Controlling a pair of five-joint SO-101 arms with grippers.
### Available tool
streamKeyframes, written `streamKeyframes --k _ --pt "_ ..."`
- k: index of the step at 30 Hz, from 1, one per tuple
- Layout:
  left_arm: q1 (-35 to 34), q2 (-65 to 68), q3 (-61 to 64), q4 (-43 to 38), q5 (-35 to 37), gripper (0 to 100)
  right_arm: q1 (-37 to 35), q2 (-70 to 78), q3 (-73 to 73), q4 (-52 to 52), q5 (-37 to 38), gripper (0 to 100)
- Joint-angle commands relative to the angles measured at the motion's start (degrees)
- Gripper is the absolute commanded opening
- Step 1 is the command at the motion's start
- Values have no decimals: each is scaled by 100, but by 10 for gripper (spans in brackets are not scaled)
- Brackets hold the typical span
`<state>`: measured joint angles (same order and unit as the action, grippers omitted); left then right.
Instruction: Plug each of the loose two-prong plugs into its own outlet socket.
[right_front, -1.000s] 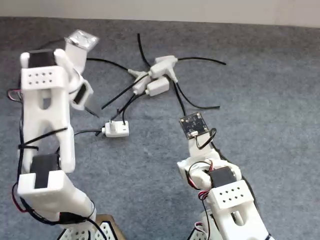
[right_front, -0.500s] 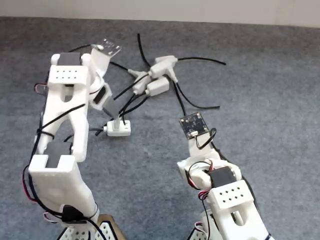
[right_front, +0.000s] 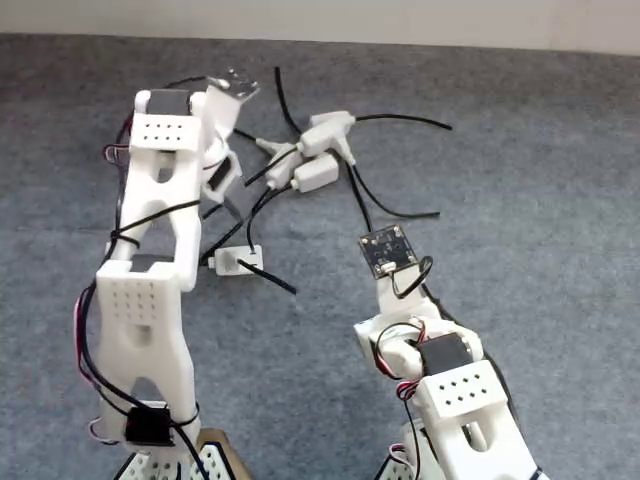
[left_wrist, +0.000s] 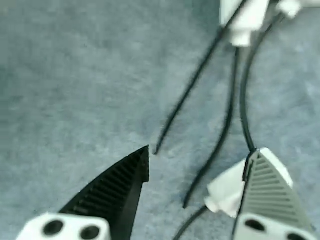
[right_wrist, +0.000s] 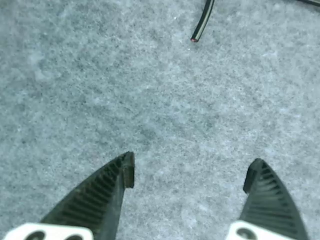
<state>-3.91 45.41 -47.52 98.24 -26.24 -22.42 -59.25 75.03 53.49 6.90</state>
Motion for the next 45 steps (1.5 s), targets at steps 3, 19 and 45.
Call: streamKeyframes --k 3,19,45 --pt "-22 -57 -303 290 44 306 31 -92 -31 -84 70 339" --pt "48 -2853 4251 -492 -185 305 31 -92 -31 -92 70 339" --pt "708 -2897 3231 -281 176 305 22 -92 -31 -92 70 339"
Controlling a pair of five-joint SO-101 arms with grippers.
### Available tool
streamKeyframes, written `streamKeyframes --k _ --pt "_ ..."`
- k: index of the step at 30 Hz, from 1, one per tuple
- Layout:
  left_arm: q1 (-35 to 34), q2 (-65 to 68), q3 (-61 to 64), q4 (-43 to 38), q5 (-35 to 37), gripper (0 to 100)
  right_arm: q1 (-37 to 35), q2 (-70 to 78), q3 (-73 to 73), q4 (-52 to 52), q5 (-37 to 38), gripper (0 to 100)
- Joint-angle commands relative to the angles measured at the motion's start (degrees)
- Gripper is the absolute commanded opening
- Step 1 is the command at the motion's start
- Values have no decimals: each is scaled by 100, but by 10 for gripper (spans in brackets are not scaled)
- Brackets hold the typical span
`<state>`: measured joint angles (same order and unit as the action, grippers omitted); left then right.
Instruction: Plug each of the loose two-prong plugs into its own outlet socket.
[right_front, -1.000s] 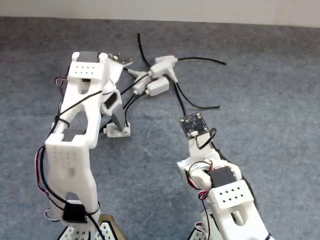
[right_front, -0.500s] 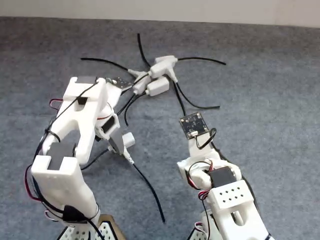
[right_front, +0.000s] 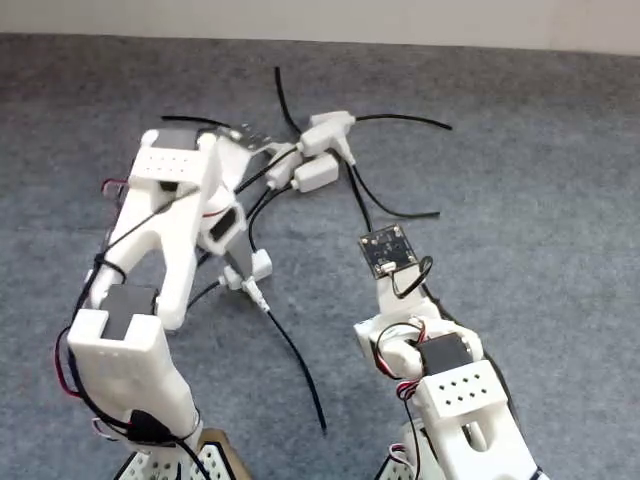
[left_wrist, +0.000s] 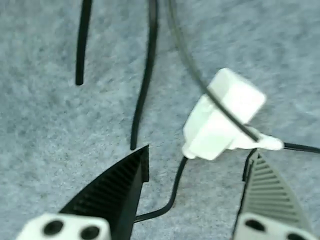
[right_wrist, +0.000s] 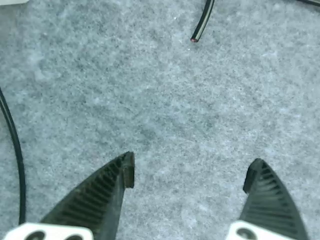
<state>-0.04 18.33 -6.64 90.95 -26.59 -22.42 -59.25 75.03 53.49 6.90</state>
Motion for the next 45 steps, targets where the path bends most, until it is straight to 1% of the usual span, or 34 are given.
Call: streamKeyframes --k 1,3,6,13,15,18,25,29,33,35,37,39,40,45 --pt "453 -163 -1165 633 264 305 22 -92 -31 -92 70 339" --pt "716 -154 -1446 862 352 305 22 -92 -31 -92 70 339" --pt "910 -127 -1420 879 475 305 22 -92 -31 -92 70 339" --pt "760 400 -1121 870 510 304 22 -92 -31 -84 70 339" --pt "664 435 -1103 862 501 287 22 -92 -31 -84 70 339" --pt "620 470 -875 607 316 258 22 -92 -31 -84 70 339" --pt "620 462 180 -290 299 263 22 -92 -31 -84 70 339" --pt "629 470 330 -510 299 263 22 -92 -31 -84 70 339" --pt "620 479 330 -536 290 254 22 -92 -31 -84 70 339" --pt "620 479 330 -651 290 194 22 -92 -31 -84 70 339" --pt "620 479 330 -712 273 88 22 -92 -31 -75 70 339" --pt "646 479 330 -695 -53 3 22 -92 -31 -75 70 339" --pt "646 488 338 -677 -158 5 22 -92 -31 -75 70 339" --pt "620 778 268 -677 -176 5 22 -92 -31 -75 70 339"
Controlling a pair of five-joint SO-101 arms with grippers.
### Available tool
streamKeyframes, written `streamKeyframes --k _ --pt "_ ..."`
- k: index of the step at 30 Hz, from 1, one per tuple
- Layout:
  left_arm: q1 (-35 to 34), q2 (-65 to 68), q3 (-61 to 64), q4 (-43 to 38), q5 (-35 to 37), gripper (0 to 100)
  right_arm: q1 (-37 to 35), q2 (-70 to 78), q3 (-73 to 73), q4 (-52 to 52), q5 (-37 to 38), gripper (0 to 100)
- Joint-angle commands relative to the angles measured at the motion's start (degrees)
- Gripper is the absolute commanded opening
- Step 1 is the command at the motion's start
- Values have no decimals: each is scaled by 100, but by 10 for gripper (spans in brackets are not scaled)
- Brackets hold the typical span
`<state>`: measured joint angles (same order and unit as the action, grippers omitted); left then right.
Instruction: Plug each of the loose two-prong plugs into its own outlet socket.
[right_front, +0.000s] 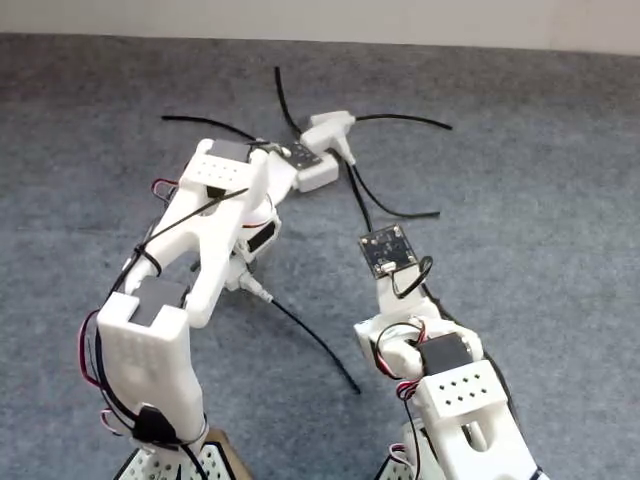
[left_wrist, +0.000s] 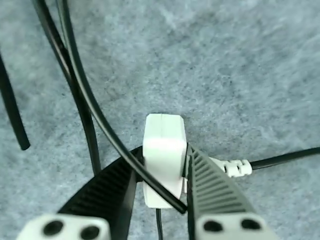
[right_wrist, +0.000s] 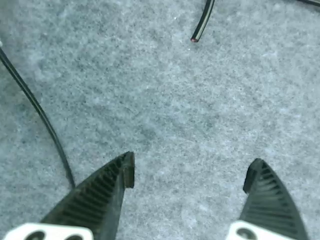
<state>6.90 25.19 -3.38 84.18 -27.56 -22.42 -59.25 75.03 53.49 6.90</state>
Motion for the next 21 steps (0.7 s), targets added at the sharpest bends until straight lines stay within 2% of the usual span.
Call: streamKeyframes --k 1,3,6,9,14,21 --pt "-48 127 -92 0 -62 5 22 -92 -31 -75 70 339" --pt "-31 31 -426 246 -53 5 22 -92 -31 -75 70 339" --pt "224 -259 -1182 1108 0 5 22 -92 -31 -84 70 339" --pt "690 -347 -1974 1582 440 5 22 -92 -31 -84 70 339" --pt "910 -330 -3037 1626 651 5 22 -92 -31 -84 70 339" --pt "840 22 -4567 1354 -158 5 -57 -92 -31 -84 70 339"
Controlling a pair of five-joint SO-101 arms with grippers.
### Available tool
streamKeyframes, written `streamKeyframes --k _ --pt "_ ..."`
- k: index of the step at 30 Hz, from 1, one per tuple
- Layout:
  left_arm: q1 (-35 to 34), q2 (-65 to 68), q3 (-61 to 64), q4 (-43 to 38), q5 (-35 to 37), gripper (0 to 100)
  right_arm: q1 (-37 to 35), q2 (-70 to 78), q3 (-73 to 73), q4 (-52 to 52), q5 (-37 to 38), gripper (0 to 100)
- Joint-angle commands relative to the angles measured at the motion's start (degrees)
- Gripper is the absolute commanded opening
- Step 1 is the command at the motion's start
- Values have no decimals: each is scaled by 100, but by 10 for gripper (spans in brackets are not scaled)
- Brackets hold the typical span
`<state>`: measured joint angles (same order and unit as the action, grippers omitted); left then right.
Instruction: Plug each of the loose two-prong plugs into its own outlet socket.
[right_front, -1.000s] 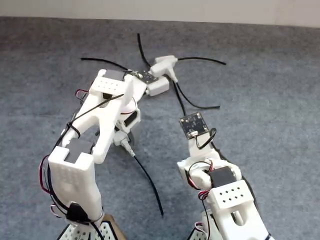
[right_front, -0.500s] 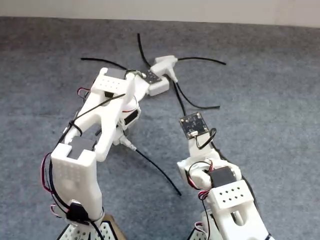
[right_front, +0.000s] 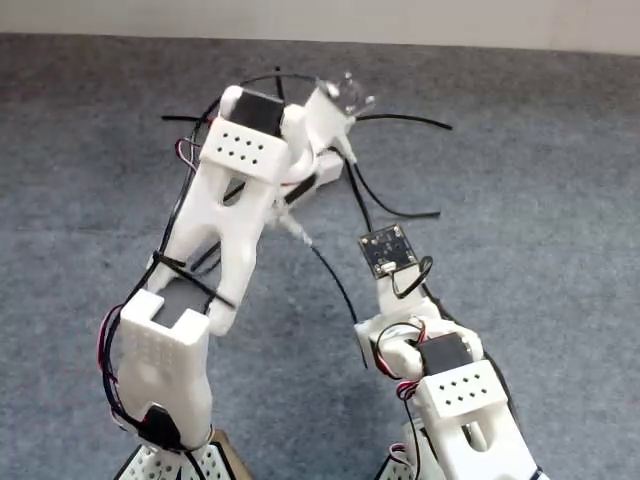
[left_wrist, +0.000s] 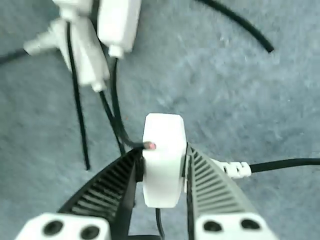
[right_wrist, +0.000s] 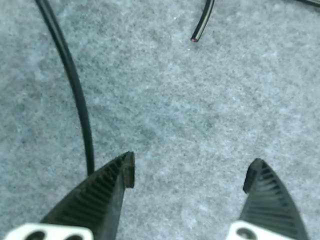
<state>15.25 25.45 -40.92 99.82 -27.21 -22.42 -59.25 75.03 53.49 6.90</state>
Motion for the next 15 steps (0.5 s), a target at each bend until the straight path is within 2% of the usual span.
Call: streamKeyframes --k 1,11,15 --pt "-22 119 -1068 -316 -193 5 -136 -92 -31 -75 70 339" --pt "-136 1780 -3178 -1530 -202 5 -330 -92 -22 -66 70 339" --pt "-136 2281 -3407 -1960 -448 5 -330 -92 -22 -66 70 339"
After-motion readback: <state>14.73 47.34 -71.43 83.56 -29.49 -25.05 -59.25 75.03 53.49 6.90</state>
